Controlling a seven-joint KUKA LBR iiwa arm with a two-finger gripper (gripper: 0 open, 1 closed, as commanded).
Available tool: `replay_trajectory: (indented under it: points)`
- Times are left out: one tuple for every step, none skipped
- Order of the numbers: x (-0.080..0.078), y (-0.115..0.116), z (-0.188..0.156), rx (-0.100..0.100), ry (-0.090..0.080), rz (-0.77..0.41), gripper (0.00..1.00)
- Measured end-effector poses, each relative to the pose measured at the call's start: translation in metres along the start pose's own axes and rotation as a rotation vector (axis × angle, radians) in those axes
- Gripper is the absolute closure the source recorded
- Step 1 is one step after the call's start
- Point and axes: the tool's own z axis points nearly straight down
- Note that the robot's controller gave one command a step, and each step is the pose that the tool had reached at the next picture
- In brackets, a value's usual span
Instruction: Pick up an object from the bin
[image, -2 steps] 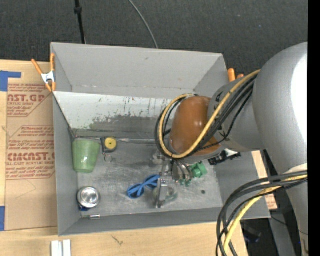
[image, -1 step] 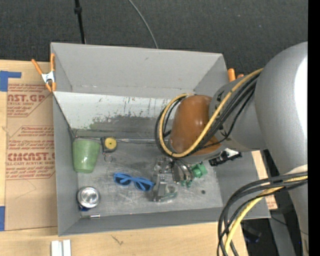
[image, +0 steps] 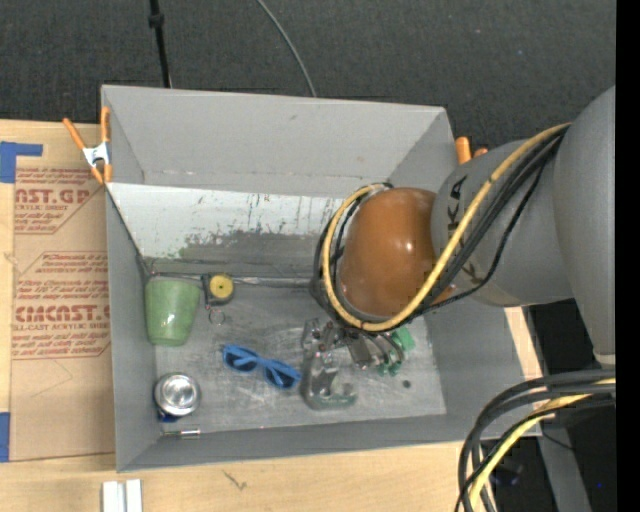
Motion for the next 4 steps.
replay_trajectory:
  points:
    - [0.001,0.000,0.001,0.000,0.002,0.002,0.00]
    - [-0.008,0.030,0.044,-0.001,0.004,-0.117,0.00]
    - [-0.008,0.030,0.043,-0.001,0.003,-0.115,1.00]
    - [0.018,0.012,-0.093,0.001,-0.003,-0.535,1.00]
